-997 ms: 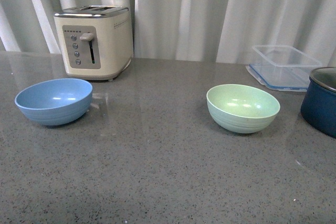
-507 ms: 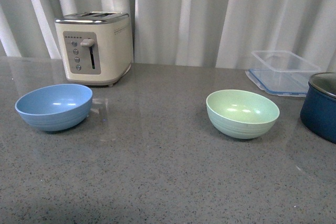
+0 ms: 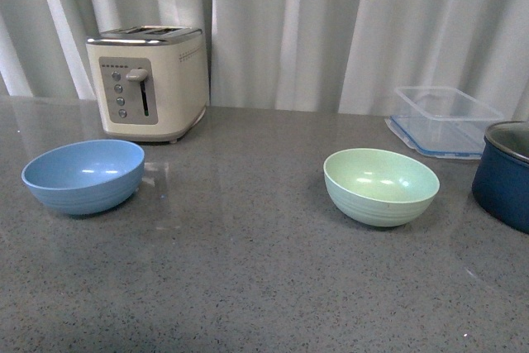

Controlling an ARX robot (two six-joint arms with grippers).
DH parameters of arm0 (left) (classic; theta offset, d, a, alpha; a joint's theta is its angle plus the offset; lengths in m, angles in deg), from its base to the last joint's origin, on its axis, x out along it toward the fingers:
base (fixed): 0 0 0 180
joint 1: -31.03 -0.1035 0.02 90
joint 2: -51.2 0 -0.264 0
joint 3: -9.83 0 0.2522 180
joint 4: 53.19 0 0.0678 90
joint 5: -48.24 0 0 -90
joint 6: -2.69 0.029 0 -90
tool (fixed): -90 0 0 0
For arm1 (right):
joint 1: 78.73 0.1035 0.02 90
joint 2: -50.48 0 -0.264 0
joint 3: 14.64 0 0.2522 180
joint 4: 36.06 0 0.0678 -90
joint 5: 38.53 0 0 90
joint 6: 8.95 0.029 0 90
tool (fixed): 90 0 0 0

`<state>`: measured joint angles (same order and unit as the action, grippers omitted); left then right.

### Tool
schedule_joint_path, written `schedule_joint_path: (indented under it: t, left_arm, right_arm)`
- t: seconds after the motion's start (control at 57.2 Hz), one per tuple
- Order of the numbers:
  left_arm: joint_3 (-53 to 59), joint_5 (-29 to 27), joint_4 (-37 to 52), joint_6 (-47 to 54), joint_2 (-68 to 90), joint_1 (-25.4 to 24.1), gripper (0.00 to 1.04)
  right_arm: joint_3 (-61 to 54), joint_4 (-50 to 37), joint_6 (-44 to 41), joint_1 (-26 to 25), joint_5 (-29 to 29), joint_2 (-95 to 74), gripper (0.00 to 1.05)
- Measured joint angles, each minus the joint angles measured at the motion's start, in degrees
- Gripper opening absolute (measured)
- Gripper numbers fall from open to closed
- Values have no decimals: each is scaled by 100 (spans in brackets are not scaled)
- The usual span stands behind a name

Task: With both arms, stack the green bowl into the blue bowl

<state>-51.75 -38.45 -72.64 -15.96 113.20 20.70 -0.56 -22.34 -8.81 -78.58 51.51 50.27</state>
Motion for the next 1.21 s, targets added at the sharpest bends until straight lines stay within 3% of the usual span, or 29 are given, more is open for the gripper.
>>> schedule_joint_path:
  t: [0.367,1.031,1.206]
  left_arm:
    - [-1447,415,-581,-450,2245,-142,98]
    - [-3272,-409,-1239,-245,4472,638,98]
    - [-3423,-466,-1331,-240,4656,649,71]
  right_arm:
    - [0,0,0,0,-4,0,95]
    - [0,0,0,0,-4,0,95]
    - [0,0,0,0,-4,0,95]
